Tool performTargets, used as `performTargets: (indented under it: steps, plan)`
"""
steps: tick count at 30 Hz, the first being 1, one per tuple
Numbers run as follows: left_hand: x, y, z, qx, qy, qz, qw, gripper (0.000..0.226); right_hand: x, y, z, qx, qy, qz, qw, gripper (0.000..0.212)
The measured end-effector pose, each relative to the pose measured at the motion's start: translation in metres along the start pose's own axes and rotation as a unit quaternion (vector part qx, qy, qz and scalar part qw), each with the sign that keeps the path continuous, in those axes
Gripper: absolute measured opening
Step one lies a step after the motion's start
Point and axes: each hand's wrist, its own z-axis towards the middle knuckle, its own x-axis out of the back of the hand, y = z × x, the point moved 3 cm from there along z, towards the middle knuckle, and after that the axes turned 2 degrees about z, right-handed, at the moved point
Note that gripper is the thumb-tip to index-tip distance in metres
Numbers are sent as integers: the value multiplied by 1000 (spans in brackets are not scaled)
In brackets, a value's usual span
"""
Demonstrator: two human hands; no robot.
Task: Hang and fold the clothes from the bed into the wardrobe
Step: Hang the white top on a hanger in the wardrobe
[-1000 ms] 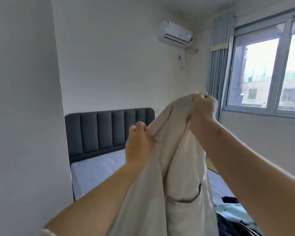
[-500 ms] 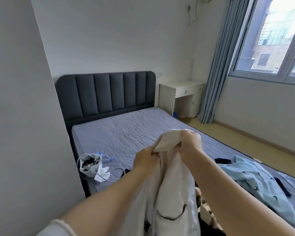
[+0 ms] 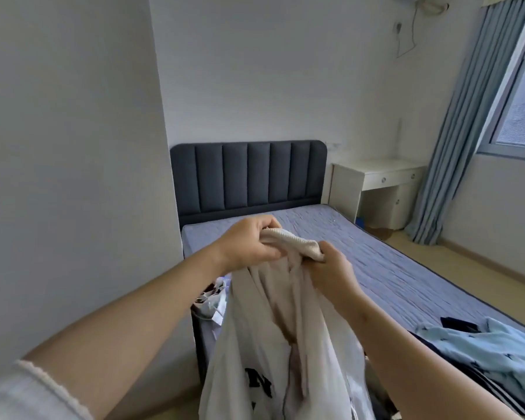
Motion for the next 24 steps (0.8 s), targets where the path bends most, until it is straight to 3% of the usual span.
performTargets:
  steps: [2, 5, 7, 10, 14, 19, 24]
  plan:
    - [25, -9, -18, 12, 19, 94, 995, 20, -8, -30, -1, -7, 26, 135, 990, 7]
    - [60, -29, -50, 37, 94, 132, 986, 9, -23, -91, -7, 62, 41, 212, 974, 17]
    - [88, -48, -77, 83, 162, 112, 977, 6, -42, -136, -21, 113, 13, 250, 962, 24]
    - [130, -81, -132, 159, 212, 157, 951, 22, -78, -193, -54, 144, -47, 305, 940, 27]
    - [179, -124, -242, 269, 301, 196, 894, 27, -121, -262, -114, 183, -115, 375, 902, 32]
    - [243, -140, -389, 380, 461, 167, 784, 17, -185, -353, -213, 210, -209, 456, 840, 35]
    - [289, -139, -539, 476, 461, 249, 706, 18, -244, -413, -303, 167, -251, 510, 806, 36]
